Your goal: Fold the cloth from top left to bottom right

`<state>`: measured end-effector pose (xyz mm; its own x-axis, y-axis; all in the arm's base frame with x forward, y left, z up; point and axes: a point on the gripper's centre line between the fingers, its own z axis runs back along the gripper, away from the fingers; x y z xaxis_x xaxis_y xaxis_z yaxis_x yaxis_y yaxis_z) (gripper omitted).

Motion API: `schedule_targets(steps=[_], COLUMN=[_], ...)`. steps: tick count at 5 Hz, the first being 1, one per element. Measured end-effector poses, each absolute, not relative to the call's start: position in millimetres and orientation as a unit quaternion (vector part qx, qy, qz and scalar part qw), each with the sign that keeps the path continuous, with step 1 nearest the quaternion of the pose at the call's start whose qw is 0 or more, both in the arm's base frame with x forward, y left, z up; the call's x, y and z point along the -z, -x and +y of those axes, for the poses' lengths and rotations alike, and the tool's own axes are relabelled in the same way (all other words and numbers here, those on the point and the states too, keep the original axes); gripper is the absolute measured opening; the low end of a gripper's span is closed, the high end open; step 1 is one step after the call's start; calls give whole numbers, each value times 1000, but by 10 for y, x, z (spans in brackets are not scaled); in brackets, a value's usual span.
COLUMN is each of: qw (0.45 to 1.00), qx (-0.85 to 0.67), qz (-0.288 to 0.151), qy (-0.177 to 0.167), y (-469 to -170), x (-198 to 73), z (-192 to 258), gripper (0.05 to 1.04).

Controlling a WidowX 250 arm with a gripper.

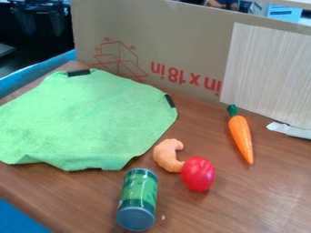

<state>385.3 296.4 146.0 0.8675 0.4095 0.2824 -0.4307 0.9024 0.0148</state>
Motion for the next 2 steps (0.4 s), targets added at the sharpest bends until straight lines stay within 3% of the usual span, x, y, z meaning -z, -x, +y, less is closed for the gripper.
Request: schedule_targets(steps=[2], qw=[976], qx=[-132], qz=[-166], qy=[-38], y=[-3882], x=[-1469], z=[3199], gripper=[1001])
